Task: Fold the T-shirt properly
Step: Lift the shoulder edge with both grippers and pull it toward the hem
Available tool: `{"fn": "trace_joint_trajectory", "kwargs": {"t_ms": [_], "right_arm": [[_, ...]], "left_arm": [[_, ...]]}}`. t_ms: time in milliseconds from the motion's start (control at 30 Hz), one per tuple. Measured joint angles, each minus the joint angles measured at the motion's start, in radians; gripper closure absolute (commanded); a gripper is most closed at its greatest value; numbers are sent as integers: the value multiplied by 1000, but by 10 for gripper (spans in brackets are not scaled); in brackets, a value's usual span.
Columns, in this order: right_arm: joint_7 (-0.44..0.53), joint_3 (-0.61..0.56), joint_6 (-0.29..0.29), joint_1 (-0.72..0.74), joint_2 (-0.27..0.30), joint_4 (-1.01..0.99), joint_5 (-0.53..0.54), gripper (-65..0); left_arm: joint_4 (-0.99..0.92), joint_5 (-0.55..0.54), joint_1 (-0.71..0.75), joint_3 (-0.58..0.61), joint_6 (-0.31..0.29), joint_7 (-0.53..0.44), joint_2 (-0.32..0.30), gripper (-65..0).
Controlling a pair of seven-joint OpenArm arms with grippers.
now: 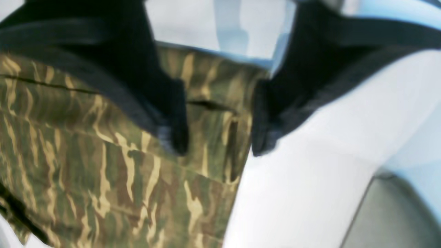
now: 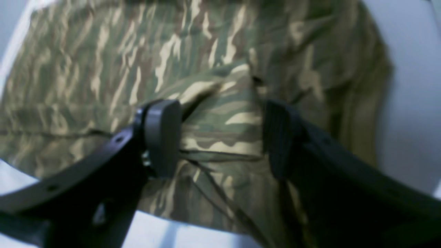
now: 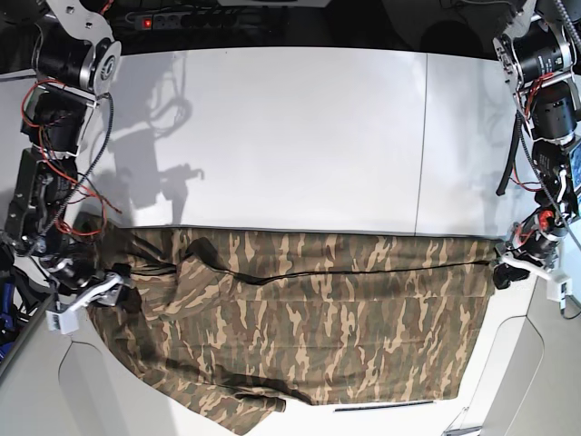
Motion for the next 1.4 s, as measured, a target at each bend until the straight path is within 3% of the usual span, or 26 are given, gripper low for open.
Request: {"fn": "trace_joint_trajectory", "kwargs": {"t_ms": [233,467,700,800,1067,1267,1333,1400], "right_arm": [[-4,216,-6,-71,1,29,9,-377],[8,351,-32,-172,8,31,37,-377],[55,348,-52,-224,18,26,59,-377],[84,342,-52,-222,19,-1,62,-377],[253,252,-38,-193,24,-173,69,-377],[263,212,-33,-170,15,-195,74,-377],[262,208,-36,-158,1,-196,71,-349],[248,200,-37,-149,-13,-197,67,-261]], "left_arm": [[0,-32,14,-30,0,35,1,-375],[0,-52,53,-30,11,35,4,-376],[0,-20,70,-30,31,23,41,-376],[-14,3,80,-30,85,-34,51,-376],[-73,22,77,-34,70,-140,90,-376],[-80,34,71,-35,71,-162,110,-376],[-81,35,69,-35,72,-165,112,-372],[-82,38,65,-35,74,-164,114,-323]]}}
